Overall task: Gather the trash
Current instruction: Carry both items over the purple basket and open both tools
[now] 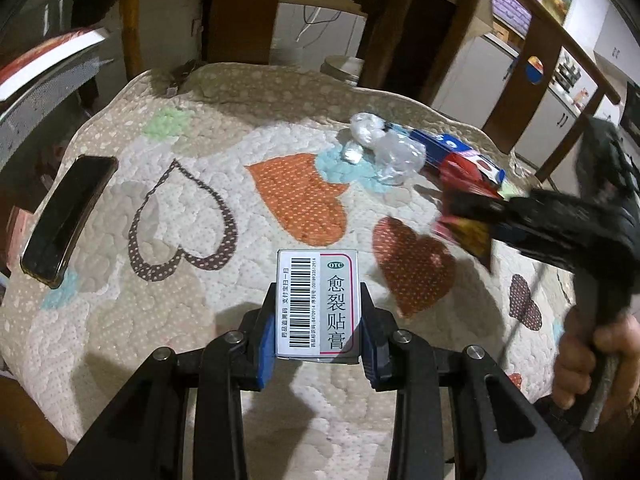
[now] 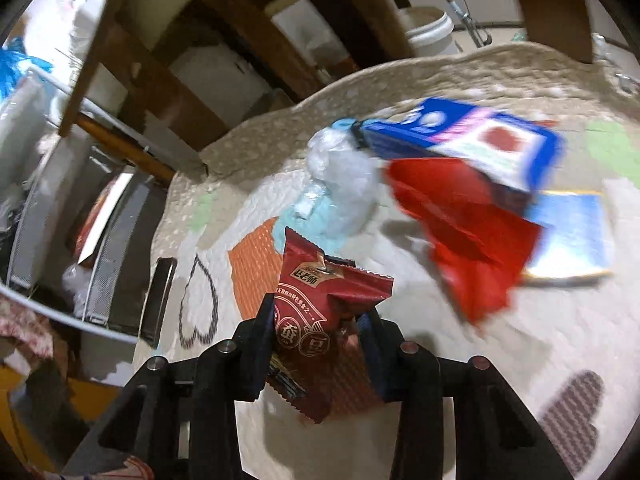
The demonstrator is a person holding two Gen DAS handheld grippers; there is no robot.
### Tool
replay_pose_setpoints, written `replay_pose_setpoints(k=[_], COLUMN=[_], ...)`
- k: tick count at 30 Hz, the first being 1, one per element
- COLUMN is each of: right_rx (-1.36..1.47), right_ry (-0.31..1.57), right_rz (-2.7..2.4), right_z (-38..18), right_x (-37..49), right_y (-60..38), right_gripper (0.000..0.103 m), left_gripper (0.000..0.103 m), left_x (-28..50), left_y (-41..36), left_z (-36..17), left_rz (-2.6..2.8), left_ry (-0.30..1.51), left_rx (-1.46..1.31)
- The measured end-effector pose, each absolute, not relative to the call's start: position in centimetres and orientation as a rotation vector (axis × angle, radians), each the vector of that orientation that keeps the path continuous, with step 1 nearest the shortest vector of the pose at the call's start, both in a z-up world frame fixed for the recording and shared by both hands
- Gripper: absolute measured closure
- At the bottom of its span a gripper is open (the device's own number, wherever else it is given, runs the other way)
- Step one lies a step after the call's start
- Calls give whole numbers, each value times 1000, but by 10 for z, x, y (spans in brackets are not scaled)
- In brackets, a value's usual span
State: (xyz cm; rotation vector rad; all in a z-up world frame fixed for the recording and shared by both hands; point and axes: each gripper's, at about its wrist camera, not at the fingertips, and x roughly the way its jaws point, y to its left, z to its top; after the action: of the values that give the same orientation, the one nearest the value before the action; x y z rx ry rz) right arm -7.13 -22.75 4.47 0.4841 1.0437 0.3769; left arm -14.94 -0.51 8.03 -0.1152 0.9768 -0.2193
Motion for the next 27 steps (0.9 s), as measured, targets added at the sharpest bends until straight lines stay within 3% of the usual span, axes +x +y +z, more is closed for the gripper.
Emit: replay_pose_setpoints(k=[9, 27], right_rx=[590, 450], right_ry=[950, 662], right_rz=[272, -79], right_z=[56, 84], right_x=[-133, -198], right_y=[-341, -516], right_gripper=[60, 60], left_gripper=[70, 70], left_x=[-149, -139], left_y=[-64, -242], left_z=[90, 132], left_rz=[-260, -495], left_ry=[976, 904], left_rx=[1, 198])
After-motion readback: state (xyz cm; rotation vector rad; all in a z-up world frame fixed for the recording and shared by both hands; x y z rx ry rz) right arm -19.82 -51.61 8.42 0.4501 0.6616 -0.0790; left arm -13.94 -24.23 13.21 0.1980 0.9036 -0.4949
